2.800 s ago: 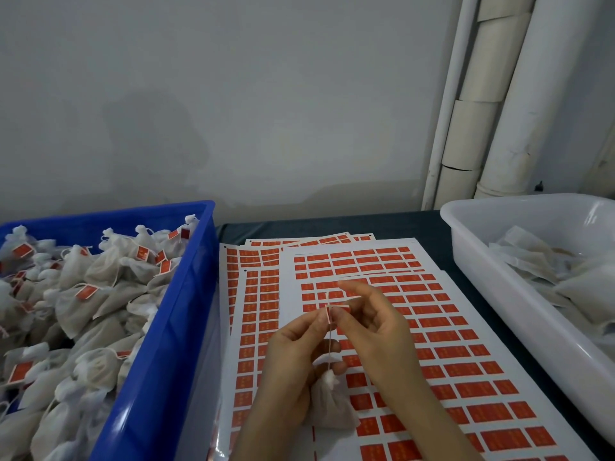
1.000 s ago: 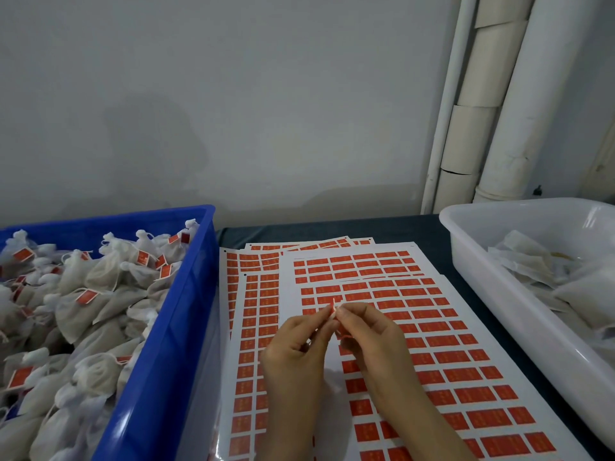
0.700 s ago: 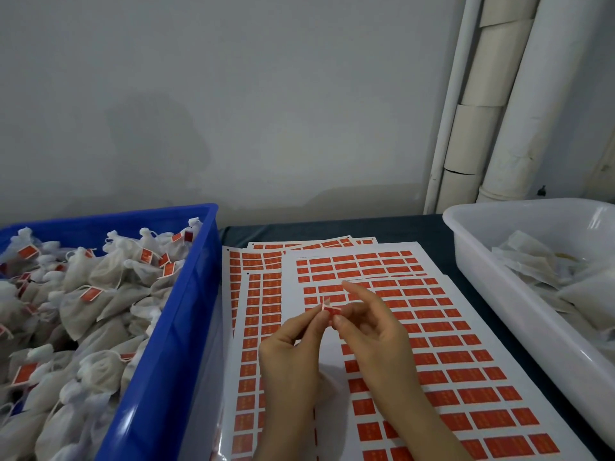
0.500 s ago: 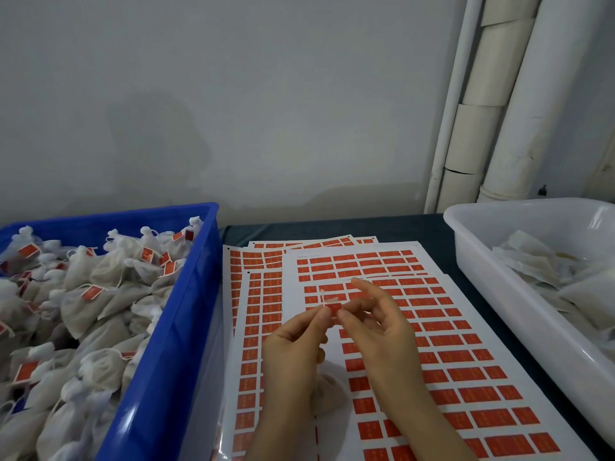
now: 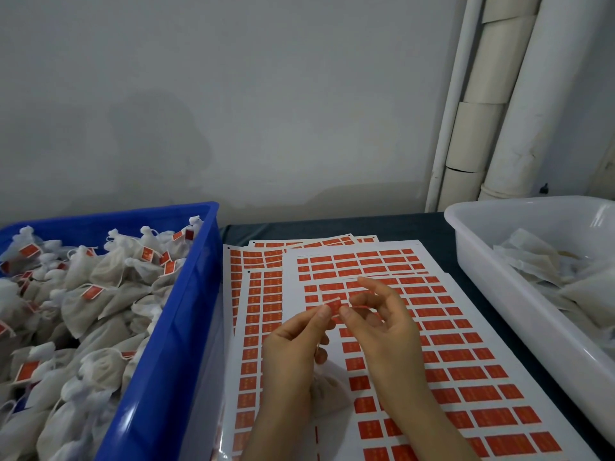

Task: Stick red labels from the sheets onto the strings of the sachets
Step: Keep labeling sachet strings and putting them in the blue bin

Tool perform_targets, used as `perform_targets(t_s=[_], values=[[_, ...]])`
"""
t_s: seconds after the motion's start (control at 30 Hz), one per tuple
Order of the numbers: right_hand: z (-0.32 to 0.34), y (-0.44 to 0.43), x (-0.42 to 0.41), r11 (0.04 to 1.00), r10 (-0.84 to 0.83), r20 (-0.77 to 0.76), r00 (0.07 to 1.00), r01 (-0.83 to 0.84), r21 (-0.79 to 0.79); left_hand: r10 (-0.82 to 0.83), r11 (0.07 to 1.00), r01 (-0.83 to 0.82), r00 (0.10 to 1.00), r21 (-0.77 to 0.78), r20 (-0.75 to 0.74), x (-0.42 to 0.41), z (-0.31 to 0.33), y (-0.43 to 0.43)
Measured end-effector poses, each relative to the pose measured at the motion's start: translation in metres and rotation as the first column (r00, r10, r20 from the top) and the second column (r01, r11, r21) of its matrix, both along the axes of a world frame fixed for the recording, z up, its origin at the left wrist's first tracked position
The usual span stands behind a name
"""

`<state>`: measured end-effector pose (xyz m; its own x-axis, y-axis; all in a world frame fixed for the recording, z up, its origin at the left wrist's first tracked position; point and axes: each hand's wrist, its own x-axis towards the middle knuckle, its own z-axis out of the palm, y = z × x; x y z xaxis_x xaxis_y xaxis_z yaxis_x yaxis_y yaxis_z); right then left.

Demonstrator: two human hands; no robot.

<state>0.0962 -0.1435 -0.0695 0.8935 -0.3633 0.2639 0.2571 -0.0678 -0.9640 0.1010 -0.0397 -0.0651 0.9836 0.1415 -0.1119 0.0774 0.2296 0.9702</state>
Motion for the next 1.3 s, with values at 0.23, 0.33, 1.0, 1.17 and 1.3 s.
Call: perform_targets(t_s=[0.23, 0.33, 1.0, 1.17, 1.3], values=[[-0.0018, -0.0002, 0.0011, 1.000, -0.001, -0.022, 1.000, 0.002, 0.010, -0.014, 1.000, 0.013, 1.000, 0.011, 0.018, -0.0009, 0.0023, 0.0005], [-0.0020, -0.0004, 0.0009, 1.000, 0.015, -0.031, 0.999, -0.015, 0.005, -0.022, 1.000, 0.022, 0.999, 0.007, 0.024, -0.0011, 0.0018, 0.0003], [-0.0040, -0.0006, 0.0011, 0.995, 0.045, -0.040, 0.998, -0.048, -0.087, -0.003, 0.999, -0.001, 0.995, 0.048, 0.098, -0.0001, -0.0011, 0.0005], [-0.0028, 0.0019, -0.0003, 0.992, 0.062, -0.011, 0.998, -0.063, -0.107, 0.045, 0.991, -0.062, 0.989, 0.118, 0.138, 0.0018, -0.0031, 0.0010], [-0.0018, 0.0042, -0.0020, 0.985, 0.062, 0.014, 0.998, -0.059, -0.161, 0.103, 0.968, -0.148, 0.970, 0.205, 0.219, 0.0015, -0.0052, 0.0006]])
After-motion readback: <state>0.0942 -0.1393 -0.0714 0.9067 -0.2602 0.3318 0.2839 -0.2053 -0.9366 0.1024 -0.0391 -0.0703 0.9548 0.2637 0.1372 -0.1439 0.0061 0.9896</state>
